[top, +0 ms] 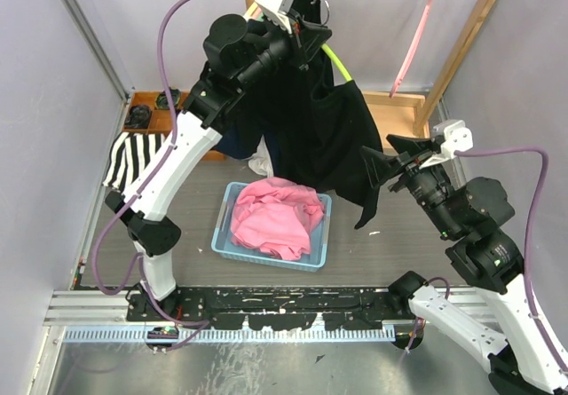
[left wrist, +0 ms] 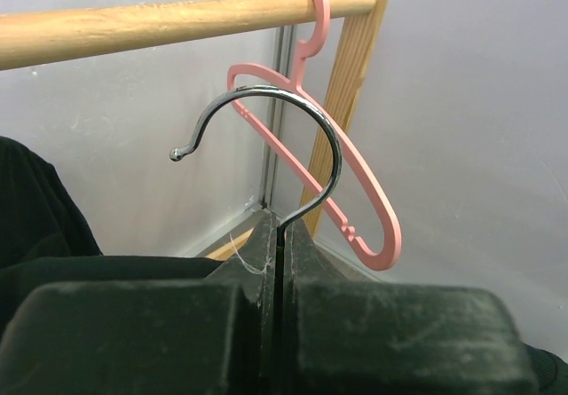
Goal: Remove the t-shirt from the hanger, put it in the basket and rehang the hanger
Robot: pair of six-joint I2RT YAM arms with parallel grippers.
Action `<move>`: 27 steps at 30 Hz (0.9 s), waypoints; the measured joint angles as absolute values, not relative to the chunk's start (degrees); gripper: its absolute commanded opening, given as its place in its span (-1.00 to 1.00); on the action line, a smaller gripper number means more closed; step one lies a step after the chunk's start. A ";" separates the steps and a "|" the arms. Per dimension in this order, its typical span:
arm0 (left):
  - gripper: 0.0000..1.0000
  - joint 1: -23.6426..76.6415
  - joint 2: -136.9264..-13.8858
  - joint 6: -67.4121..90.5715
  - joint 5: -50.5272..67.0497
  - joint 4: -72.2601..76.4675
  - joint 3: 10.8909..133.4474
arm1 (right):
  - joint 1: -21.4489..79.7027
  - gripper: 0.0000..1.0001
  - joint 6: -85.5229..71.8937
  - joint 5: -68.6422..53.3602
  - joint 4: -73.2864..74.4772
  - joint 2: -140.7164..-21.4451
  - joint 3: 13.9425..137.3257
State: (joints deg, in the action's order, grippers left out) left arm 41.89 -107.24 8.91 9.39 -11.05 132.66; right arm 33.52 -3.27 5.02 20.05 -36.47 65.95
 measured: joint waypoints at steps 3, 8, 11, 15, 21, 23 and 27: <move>-1.00 41.82 -108.03 9.06 9.13 -11.35 133.73 | 33.52 0.22 -3.57 5.02 21.08 -36.14 64.55; -1.00 41.58 -108.44 9.17 8.73 -11.90 134.72 | 33.52 0.12 -4.67 4.99 22.63 -35.03 61.93; -1.00 41.39 -108.44 9.30 8.56 -11.90 134.72 | 33.52 -0.04 -5.15 5.21 23.44 -33.89 60.77; -1.00 41.23 -108.44 9.30 8.43 -11.90 134.74 | 33.52 -0.41 -5.98 6.35 24.67 -32.88 60.03; -1.00 40.99 -108.44 9.37 8.43 -11.90 134.74 | 33.52 -0.79 -7.03 8.12 25.65 -31.51 58.89; -1.00 40.91 -108.44 9.50 8.45 -11.90 134.74 | 33.52 -0.90 -7.44 8.86 25.80 -31.35 58.70; -1.00 40.71 -108.44 9.74 8.45 -11.88 134.78 | 33.52 -0.99 -8.38 10.96 26.65 -31.35 58.08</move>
